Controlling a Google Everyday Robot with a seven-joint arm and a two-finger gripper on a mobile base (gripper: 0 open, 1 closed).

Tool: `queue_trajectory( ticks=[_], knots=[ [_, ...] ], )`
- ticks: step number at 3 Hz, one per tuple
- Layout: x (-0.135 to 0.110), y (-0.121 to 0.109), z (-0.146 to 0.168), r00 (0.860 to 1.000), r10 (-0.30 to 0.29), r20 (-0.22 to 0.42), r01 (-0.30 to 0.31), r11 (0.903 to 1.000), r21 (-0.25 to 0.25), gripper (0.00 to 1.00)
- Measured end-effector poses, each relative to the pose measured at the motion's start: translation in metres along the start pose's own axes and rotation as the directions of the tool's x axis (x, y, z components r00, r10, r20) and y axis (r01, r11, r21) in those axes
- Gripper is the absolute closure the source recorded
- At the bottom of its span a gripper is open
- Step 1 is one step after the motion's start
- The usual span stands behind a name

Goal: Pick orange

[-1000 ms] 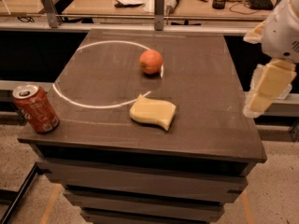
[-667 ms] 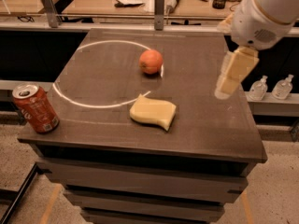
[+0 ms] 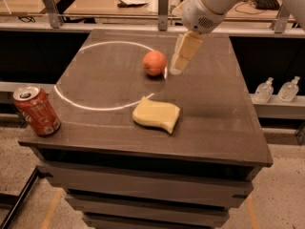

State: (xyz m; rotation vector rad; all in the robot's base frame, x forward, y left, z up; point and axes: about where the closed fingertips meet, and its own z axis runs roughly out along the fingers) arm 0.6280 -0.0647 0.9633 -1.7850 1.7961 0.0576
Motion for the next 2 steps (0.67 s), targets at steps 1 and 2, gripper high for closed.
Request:
queue_trajectory(
  ticks=[1,2],
  knots=[
    [-0.017,-0.013,0.039,0.999,-0.019,0.043,0.02,0.9994,-0.028,0.0],
    [-0.028,-0.017,0.074,0.997,-0.02,0.079,0.025,0.9977,-0.062,0.0]
  ],
)
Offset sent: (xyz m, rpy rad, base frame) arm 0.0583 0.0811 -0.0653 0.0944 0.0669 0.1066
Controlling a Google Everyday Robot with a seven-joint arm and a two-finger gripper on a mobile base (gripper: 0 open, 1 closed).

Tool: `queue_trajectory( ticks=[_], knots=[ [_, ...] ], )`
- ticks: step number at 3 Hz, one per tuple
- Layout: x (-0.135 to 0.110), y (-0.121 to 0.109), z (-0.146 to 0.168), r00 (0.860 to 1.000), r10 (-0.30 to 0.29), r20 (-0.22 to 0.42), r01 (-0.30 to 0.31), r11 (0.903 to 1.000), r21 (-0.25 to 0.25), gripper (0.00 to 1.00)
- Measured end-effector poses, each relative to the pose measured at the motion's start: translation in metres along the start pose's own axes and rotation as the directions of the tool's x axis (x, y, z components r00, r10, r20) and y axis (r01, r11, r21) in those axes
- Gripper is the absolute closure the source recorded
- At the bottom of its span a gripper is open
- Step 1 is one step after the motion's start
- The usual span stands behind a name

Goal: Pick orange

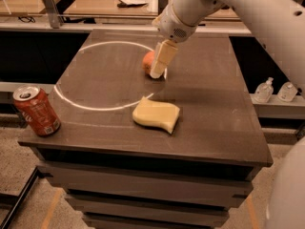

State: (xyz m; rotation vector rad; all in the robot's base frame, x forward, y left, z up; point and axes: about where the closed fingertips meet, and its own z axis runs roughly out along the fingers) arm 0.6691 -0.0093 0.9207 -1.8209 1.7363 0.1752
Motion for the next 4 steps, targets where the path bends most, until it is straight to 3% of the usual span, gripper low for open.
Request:
queue_trajectory(
  ticks=[1,2,3,4],
  knots=[
    [-0.003,0.0,0.027,1.0,0.004,0.007,-0.003,0.9995,-0.031,0.01],
    [0.006,0.001,0.053,0.999,0.034,-0.013,-0.035,0.9973,-0.064,0.24],
    [0.019,0.003,0.067,0.997,0.048,-0.053,-0.051,0.9965,-0.066,0.62],
    [0.021,0.004,0.069,0.997,0.048,-0.061,-0.052,0.9966,-0.064,0.8]
  ],
)
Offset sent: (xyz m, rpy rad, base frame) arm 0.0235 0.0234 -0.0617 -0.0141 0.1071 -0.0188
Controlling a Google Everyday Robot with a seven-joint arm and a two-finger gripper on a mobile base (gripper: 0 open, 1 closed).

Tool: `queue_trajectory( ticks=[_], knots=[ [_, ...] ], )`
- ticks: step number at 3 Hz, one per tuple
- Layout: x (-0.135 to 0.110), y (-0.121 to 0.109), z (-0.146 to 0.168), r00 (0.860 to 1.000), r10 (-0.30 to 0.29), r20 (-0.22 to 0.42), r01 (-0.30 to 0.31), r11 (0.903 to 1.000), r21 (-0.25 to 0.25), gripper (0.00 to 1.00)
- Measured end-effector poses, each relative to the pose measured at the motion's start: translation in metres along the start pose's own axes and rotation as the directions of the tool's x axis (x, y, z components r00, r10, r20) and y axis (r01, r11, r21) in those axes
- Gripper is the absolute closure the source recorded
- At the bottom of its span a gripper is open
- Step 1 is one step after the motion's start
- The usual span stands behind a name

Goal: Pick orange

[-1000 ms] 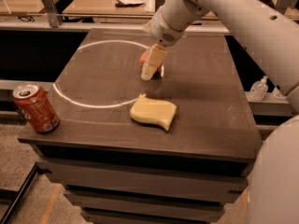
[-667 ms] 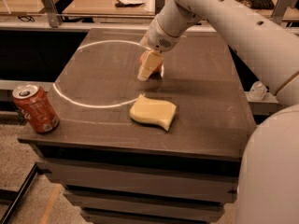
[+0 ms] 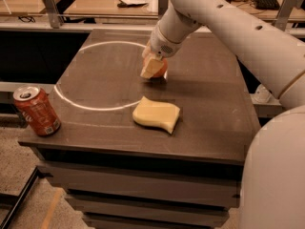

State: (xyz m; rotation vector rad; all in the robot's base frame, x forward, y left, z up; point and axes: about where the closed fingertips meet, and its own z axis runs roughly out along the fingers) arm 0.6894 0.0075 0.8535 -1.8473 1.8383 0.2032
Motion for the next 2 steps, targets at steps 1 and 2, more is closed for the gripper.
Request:
queue_trajectory(
  ticks=[1,2],
  knots=[
    [0.0,0.0,0.0,1.0,0.0,0.0,0.0,1.0,0.0,0.96],
    [-0.001,-0.003,-0.037,0.992,-0.009,0.124,0.005,0.9996,0.029,1.0]
  ],
)
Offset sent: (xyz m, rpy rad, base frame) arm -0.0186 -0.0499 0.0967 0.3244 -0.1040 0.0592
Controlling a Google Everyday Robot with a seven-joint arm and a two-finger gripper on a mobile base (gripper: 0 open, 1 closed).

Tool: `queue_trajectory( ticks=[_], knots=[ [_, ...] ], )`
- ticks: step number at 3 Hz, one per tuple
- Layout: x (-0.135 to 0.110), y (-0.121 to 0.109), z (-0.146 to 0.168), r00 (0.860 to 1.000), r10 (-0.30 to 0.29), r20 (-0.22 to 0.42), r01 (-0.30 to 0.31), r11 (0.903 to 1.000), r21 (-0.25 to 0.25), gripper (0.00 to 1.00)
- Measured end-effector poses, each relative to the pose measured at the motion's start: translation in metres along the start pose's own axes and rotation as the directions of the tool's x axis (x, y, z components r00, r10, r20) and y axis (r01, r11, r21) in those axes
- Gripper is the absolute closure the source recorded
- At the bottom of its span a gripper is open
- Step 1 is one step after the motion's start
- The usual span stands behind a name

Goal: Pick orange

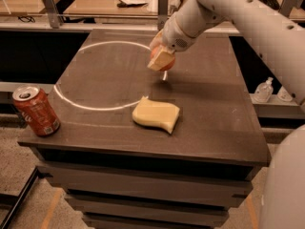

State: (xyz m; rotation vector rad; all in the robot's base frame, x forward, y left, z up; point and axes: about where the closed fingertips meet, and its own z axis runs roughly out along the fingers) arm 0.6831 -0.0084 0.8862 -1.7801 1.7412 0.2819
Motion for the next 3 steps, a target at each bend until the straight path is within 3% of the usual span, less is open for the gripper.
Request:
queue_trajectory(
  ticks=[1,2,3],
  knots=[
    [-0.002,-0.004,-0.038,0.989,0.004,0.149,-0.007,0.9998,0.02,1.0],
    [-0.016,-0.002,-0.062,0.941,-0.006,0.338,0.018,0.9993,-0.033,1.0],
    [-0.016,-0.002,-0.056,0.947,-0.006,0.323,0.017,0.9993,-0.032,1.0]
  ],
)
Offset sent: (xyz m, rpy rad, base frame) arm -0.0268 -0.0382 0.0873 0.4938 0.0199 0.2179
